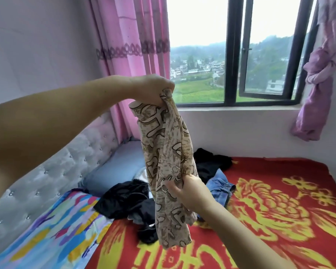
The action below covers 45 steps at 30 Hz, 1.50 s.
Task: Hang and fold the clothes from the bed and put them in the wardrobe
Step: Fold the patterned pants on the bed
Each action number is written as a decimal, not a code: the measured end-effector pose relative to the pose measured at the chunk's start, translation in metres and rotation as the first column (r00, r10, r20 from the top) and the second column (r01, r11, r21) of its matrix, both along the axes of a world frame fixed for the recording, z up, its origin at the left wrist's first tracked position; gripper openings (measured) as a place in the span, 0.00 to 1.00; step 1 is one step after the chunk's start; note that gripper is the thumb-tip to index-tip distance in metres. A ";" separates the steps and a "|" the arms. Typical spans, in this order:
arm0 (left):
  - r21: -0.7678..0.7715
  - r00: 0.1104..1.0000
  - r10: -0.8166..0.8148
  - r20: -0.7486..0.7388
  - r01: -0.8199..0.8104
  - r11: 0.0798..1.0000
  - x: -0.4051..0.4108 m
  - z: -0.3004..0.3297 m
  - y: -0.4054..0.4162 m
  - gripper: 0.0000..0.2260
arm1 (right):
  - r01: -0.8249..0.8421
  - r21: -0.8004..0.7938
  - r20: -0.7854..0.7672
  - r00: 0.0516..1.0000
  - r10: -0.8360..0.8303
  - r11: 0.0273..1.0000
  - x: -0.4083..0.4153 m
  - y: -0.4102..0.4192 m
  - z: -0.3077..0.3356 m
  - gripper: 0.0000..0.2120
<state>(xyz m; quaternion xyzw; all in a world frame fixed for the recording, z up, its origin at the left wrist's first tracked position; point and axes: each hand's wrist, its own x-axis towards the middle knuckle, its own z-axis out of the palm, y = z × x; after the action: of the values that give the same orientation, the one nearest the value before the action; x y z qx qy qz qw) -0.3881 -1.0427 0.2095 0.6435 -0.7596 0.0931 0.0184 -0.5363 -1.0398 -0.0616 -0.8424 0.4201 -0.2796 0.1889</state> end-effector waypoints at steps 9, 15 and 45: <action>0.038 0.988 0.146 -0.040 -0.145 0.989 0.061 -0.026 0.033 0.11 | 0.058 0.048 0.117 0.991 -0.063 0.997 -0.050 -0.046 0.029 0.19; 0.023 0.955 0.234 -0.179 -0.234 0.972 0.106 -0.051 0.054 0.11 | -0.337 0.245 0.463 0.865 0.196 0.909 -0.056 -0.055 0.040 0.15; -0.392 0.971 -0.238 0.001 0.219 0.893 0.246 -0.049 0.075 0.08 | -0.410 0.129 0.186 0.904 0.384 0.903 0.233 0.055 0.048 0.12</action>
<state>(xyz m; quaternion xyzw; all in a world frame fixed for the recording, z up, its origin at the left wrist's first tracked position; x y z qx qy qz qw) -0.1425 -0.9676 0.1607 0.5354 -0.7954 0.2242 0.1747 -0.3031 -0.9845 -0.0136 -0.8673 0.2447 -0.2646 0.3434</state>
